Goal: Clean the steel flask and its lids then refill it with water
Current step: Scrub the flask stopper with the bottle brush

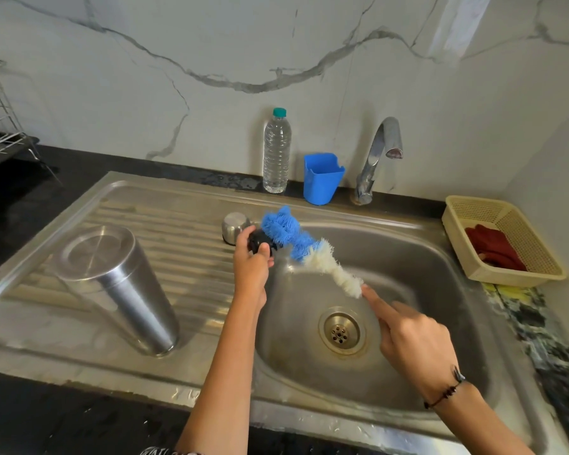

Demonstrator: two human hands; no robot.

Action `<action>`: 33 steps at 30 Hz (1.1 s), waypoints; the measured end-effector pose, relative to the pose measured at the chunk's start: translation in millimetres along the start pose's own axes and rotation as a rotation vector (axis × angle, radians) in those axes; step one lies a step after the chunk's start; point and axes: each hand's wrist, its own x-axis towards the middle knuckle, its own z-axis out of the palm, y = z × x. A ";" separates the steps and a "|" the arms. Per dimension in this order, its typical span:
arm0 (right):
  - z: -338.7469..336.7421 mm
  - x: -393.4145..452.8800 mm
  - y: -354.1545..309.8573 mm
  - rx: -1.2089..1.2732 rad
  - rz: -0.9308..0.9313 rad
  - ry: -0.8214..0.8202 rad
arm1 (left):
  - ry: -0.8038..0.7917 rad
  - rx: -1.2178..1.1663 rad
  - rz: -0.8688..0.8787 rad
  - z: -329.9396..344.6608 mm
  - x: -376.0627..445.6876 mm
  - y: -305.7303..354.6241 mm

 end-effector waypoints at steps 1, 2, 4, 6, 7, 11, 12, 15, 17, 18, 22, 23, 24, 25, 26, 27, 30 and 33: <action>-0.7 3.2 -2.7 -0.027 0.008 -0.025 | -0.020 0.038 0.021 1.8 -2.1 -0.5; -1.1 6.9 -6.0 -0.052 0.024 -0.054 | -0.038 0.074 0.038 3.8 -4.3 -1.0; -2.5 14.8 -11.9 -0.081 0.069 -0.096 | -0.047 0.115 0.061 6.5 -6.6 -3.0; -6.0 16.3 -14.6 -0.060 0.072 -0.122 | 0.006 0.121 0.075 5.5 -5.7 -3.4; -7.3 14.1 -14.3 -0.048 0.052 -0.127 | 0.050 0.123 0.075 3.4 -3.7 -3.3; -6.5 1.2 -12.0 -0.047 0.005 -0.171 | 0.138 0.152 0.106 -5.5 4.6 -5.4; -4.7 1.5 -12.6 -0.051 0.021 -0.189 | 0.124 0.171 0.117 -4.1 3.8 -5.5; 0.1 12.0 -14.0 -0.037 0.046 -0.190 | 0.072 0.176 0.147 4.6 -1.6 -6.3; 3.3 20.9 -12.6 0.009 0.019 -0.180 | 0.077 0.108 0.130 7.5 -2.8 -6.6; 4.3 24.0 -11.6 0.033 0.018 -0.181 | 0.082 0.056 0.101 6.9 -2.4 -6.3; -1.8 27.7 -11.0 0.060 0.033 -0.181 | 0.065 -0.131 0.020 1.1 -0.3 -1.8; -2.8 26.4 -11.3 0.063 0.030 -0.161 | 0.077 -0.141 0.026 0.0 0.5 -0.7; -3.8 24.1 -11.0 0.060 0.025 -0.130 | 0.093 -0.145 0.034 -0.7 1.2 0.1; -4.6 21.7 -10.0 0.045 0.018 -0.092 | 0.111 -0.142 0.039 -1.2 1.9 0.5; -5.3 18.4 -8.1 0.026 0.014 -0.060 | 0.128 -0.135 0.041 -1.4 2.6 0.7; -5.4 14.5 -5.4 0.018 0.009 -0.022 | 0.144 -0.126 0.037 -1.5 3.4 0.5; -8.6 5.2 -3.0 -0.021 -0.030 -0.008 | 0.182 -0.108 -0.017 -0.9 4.7 -1.8; -7.1 4.2 -4.5 -0.069 -0.035 -0.052 | 0.160 -0.074 -0.067 1.5 3.7 -6.5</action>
